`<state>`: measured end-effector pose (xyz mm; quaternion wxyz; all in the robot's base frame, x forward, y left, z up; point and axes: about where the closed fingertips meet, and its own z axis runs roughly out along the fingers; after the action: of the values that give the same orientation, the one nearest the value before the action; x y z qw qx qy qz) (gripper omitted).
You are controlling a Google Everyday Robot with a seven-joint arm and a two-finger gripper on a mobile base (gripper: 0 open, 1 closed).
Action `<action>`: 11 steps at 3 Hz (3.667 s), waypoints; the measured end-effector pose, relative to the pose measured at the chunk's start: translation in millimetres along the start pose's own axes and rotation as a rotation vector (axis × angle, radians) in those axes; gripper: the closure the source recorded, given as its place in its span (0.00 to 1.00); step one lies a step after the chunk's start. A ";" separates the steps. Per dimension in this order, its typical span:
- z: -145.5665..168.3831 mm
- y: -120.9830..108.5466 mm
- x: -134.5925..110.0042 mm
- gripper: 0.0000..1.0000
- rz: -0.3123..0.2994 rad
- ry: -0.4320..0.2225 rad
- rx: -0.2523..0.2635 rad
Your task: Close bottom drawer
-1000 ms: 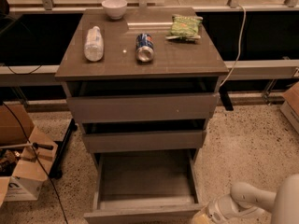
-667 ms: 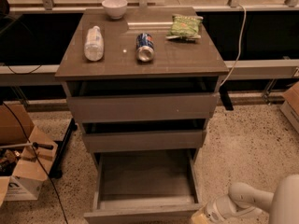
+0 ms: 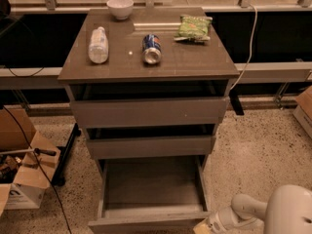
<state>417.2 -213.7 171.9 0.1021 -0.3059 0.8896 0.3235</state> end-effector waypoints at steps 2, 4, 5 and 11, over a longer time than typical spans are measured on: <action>7.8 -14.1 -32.8 1.00 -0.028 -0.079 0.022; 9.8 -24.7 -53.2 1.00 -0.045 -0.165 0.053; 16.4 -38.9 -85.6 1.00 -0.101 -0.228 0.081; 7.4 -102.1 -204.4 1.00 -0.252 -0.362 0.129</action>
Offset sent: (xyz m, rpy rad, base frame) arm 0.1024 0.0243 0.0114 0.0772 -0.2300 -0.0719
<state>641.3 -172.8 191.4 0.3188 -0.3444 0.8304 0.3003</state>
